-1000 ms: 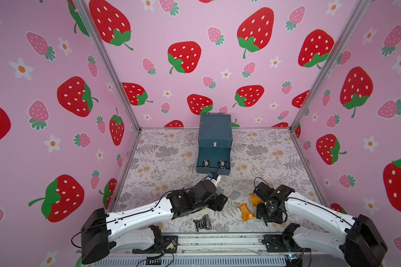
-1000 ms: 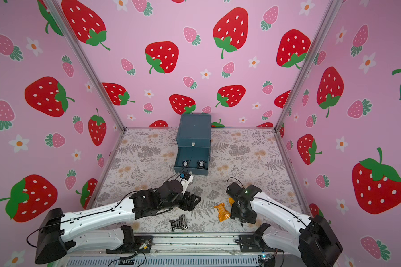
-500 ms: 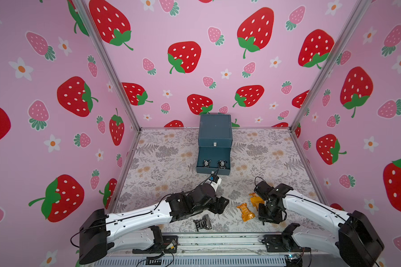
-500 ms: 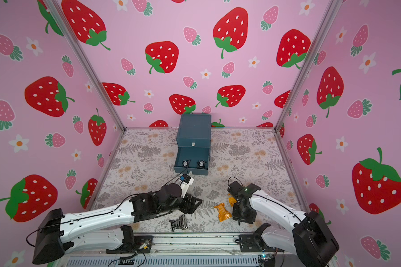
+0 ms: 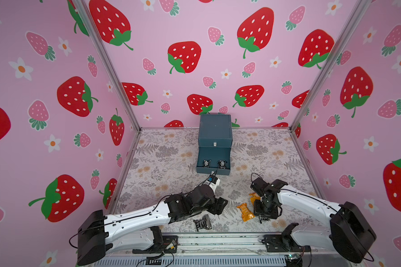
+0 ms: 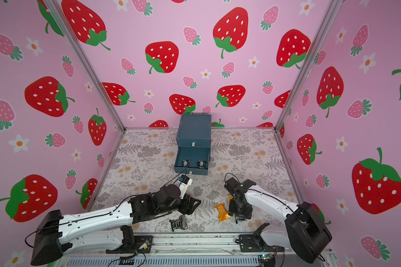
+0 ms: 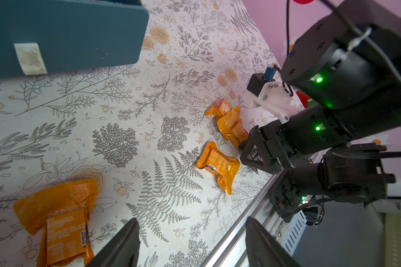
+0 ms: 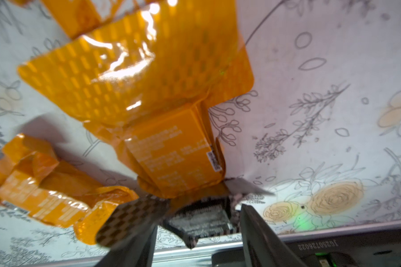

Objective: Place the cookies into the drawer by color
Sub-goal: Pick up the cookie at the center of the board.

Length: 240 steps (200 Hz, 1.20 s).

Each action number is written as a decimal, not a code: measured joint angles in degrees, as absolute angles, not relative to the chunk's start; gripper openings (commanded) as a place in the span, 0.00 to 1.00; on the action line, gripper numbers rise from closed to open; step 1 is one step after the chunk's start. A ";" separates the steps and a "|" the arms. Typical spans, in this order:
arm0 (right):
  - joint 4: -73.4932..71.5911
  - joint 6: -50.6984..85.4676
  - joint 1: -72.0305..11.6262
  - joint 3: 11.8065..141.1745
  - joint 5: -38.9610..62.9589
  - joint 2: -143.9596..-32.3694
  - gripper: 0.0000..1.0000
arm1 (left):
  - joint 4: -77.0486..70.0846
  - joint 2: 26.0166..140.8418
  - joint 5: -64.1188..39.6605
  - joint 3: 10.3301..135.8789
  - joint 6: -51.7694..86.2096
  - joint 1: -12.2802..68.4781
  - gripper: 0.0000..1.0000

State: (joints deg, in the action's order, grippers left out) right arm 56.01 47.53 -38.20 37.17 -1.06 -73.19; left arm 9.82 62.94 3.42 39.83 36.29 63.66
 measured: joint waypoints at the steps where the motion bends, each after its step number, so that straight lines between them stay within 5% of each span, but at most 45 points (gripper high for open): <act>1: 55.99 47.51 -38.20 37.17 -1.06 -73.25 0.57 | 9.82 62.94 3.44 39.81 36.29 63.66 0.75; 113: 54.89 46.54 -38.20 37.32 -3.05 -74.28 0.38 | 8.80 62.72 3.90 38.22 36.77 63.66 0.75; 153: 54.94 46.26 -38.20 37.43 -3.05 -74.41 0.40 | 8.80 62.17 4.93 37.89 37.19 63.66 0.75; 190: 55.13 45.76 -38.20 38.17 -2.98 -75.24 0.24 | 9.17 60.53 6.74 37.89 37.26 63.64 0.76; 240: 58.92 46.72 -38.61 40.36 -4.12 -68.73 0.24 | 10.72 56.12 8.54 37.69 37.23 62.33 0.78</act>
